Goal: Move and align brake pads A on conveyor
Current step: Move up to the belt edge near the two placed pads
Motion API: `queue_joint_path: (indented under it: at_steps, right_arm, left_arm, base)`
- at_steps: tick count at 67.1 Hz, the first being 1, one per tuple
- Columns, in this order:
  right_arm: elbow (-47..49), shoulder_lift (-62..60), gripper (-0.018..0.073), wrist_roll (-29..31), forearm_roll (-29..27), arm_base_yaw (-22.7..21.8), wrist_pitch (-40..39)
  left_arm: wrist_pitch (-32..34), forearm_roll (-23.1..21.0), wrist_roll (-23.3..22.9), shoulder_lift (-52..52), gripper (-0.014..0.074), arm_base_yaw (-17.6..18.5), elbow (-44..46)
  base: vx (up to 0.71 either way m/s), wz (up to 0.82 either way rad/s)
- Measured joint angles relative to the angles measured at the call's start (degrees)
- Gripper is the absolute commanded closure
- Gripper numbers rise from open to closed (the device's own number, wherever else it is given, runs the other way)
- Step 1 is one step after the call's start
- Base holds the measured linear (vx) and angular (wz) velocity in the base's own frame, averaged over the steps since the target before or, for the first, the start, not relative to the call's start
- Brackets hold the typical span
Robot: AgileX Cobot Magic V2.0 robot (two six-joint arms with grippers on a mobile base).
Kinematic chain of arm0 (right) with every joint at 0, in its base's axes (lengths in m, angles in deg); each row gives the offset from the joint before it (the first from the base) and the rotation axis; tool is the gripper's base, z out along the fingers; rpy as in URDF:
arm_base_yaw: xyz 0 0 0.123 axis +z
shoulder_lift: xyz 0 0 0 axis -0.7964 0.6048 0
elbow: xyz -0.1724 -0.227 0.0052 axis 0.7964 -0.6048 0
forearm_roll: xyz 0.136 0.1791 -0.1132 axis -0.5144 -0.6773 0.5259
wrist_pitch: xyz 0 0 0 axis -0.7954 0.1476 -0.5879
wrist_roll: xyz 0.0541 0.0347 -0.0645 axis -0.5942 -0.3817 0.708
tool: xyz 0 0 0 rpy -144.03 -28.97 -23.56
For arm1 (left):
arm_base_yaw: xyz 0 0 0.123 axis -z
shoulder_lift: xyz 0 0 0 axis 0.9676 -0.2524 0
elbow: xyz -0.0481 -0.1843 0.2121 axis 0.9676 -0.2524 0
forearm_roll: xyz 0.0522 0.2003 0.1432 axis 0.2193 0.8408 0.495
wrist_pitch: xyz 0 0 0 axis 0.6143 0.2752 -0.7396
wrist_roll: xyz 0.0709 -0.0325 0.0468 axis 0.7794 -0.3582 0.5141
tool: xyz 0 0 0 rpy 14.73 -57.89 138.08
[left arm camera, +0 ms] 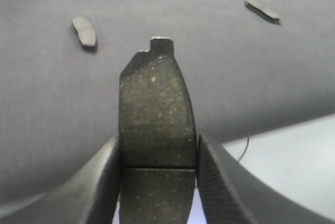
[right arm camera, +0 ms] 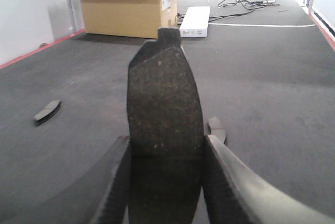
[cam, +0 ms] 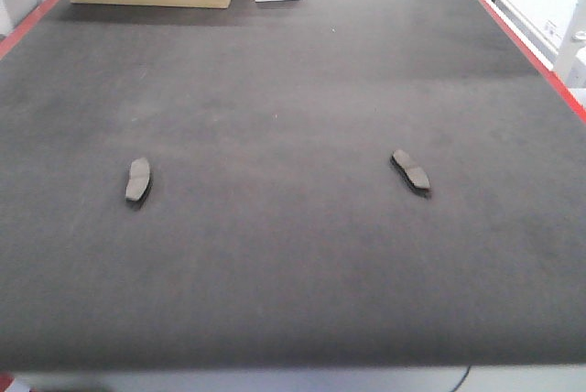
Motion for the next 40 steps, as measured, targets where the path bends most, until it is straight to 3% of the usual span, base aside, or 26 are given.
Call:
queue_joint_path:
  at_steps: [40]
  right_arm:
    - [0.00, 0.00, 0.0564, 0.00, 0.00, 0.00, 0.00]
  left_arm:
    - [0.00, 0.00, 0.00, 0.00, 0.0603, 0.00, 0.00]
  base:
    - [0.27, -0.03]
